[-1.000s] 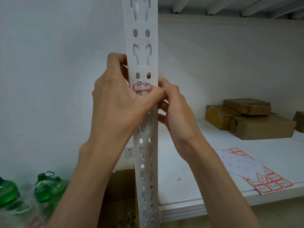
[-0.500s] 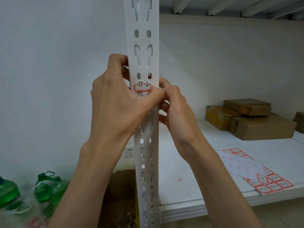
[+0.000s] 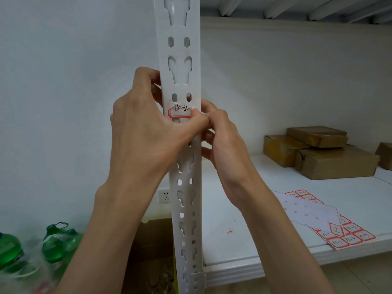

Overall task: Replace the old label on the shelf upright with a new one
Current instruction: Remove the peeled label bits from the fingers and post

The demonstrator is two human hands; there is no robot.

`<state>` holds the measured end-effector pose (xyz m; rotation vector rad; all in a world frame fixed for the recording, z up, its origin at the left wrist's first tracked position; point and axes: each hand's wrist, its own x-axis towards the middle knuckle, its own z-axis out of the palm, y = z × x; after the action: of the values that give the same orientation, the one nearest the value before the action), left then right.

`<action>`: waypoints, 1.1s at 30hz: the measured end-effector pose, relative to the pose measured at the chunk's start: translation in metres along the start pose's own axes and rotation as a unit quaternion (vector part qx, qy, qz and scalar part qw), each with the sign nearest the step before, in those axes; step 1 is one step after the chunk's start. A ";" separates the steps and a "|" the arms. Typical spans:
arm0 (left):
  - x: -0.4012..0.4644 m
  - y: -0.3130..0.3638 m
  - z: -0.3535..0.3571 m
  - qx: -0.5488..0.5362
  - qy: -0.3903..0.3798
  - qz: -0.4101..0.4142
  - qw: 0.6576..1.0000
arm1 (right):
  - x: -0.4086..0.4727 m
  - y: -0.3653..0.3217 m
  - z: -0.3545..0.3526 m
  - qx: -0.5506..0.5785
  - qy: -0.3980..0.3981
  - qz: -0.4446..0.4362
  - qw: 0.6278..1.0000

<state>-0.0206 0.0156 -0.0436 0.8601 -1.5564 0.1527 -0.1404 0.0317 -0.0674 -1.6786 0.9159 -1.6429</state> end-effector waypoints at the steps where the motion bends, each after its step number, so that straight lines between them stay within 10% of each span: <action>1: 0.000 0.000 0.000 -0.002 0.002 0.000 1.000 | 0.000 0.000 0.000 -0.001 0.000 0.000 1.000; 33: -0.004 0.005 0.004 -0.013 0.025 -0.011 1.000 | 0.000 0.001 0.001 -0.013 0.013 0.000 1.000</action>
<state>-0.0270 0.0190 -0.0460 0.8459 -1.4986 0.1372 -0.1395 0.0317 -0.0682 -1.6784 0.9529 -1.6641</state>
